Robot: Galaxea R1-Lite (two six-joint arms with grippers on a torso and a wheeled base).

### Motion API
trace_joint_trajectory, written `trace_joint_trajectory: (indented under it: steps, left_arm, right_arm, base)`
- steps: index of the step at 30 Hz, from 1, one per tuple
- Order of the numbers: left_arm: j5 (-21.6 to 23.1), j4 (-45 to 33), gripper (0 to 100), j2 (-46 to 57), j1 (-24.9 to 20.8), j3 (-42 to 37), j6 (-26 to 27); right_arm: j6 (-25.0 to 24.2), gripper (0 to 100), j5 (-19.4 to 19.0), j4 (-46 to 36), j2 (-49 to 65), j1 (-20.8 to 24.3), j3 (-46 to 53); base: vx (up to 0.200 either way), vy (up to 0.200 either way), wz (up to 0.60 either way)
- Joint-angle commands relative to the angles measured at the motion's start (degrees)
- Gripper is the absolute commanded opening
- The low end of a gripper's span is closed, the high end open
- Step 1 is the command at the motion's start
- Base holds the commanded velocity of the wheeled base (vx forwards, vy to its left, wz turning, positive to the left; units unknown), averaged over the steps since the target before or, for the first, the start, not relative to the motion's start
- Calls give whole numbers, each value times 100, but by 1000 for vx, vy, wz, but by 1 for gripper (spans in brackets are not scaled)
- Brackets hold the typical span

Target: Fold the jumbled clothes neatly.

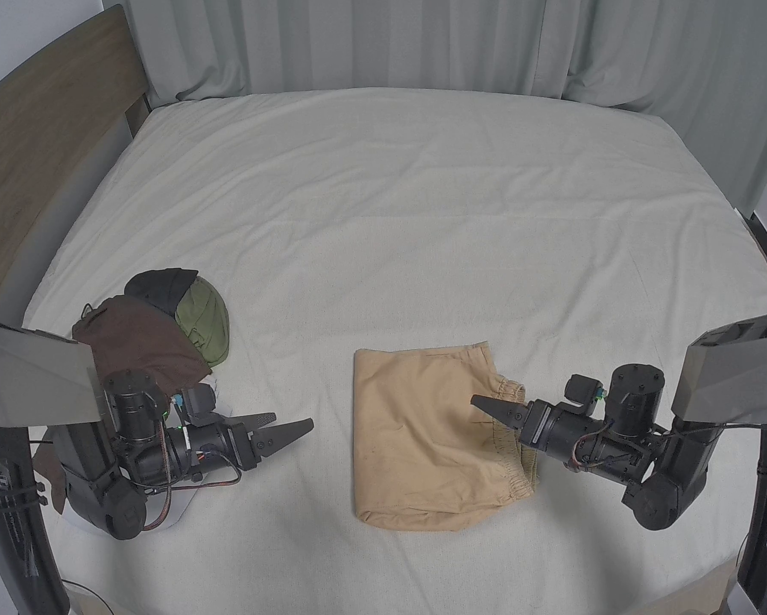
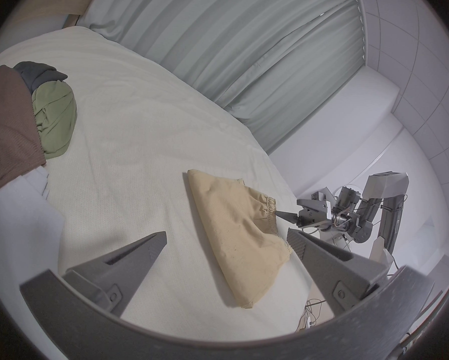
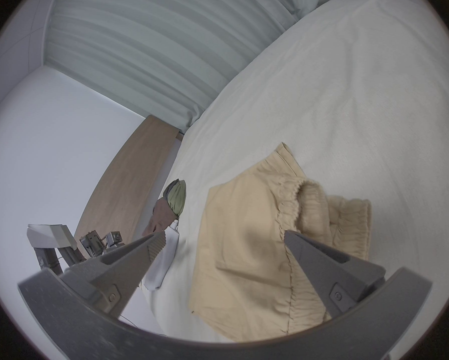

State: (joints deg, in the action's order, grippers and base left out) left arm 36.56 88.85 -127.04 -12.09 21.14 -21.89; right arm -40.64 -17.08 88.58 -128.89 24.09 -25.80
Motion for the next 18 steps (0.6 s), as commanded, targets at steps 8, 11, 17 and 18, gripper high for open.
trace_joint_trajectory:
  steps: [8, 11, 17, 18]
  left_arm:
    - [-8, 1, 100, -32, 14, 13, 1]
    - [0, 1, 100, -32, 14, 4, 1]
    - [-8, 10, 100, -40, 5, -4, 10]
    - [-8, 1, 100, -32, -4, -4, 19]
  right_arm:
    - [-5, 100, 20, 10, -585, -185, -400]
    - [4, 100, 29, 2, -672, -299, -409]
    - [21, 100, 310, 2, -892, -343, -532]
    - [21, 100, 319, 2, -910, -335, -532]
  base:
    - [0, 0, 0]
    - [0, 0, 0]
    - [0, 0, 0]
    - [0, 0, 0]
